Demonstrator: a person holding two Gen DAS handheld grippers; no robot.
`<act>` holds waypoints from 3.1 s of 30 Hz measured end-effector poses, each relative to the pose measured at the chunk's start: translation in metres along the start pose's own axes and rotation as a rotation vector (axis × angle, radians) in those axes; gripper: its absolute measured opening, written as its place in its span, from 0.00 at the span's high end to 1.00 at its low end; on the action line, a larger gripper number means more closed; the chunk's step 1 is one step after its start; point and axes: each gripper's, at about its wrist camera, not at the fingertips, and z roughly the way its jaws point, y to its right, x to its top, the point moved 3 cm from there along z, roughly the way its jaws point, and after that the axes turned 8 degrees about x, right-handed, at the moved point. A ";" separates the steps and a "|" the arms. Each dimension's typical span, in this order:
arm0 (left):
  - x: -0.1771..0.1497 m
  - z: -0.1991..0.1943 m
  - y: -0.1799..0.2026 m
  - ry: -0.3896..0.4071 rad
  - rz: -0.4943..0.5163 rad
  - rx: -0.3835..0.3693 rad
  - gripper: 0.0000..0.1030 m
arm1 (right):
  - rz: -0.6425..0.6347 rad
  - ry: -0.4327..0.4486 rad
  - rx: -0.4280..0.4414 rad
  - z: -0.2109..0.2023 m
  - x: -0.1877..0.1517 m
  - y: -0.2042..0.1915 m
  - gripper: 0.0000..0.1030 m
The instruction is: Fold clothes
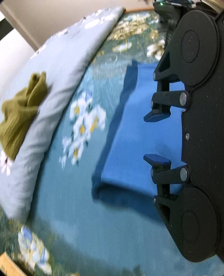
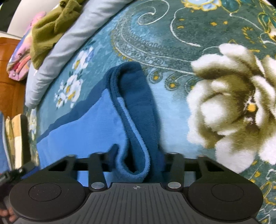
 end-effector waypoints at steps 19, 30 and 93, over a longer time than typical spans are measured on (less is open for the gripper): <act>0.014 0.080 0.052 -0.092 0.090 -0.013 0.87 | -0.127 0.032 0.029 -0.032 -0.006 -0.072 0.79; 0.038 0.110 0.044 -0.137 0.024 -0.066 0.86 | -0.166 0.041 -0.007 -0.037 -0.021 -0.107 0.80; -0.002 -0.038 -0.087 -0.041 -0.166 -0.214 0.84 | -0.241 0.025 -0.080 0.026 -0.037 -0.227 0.47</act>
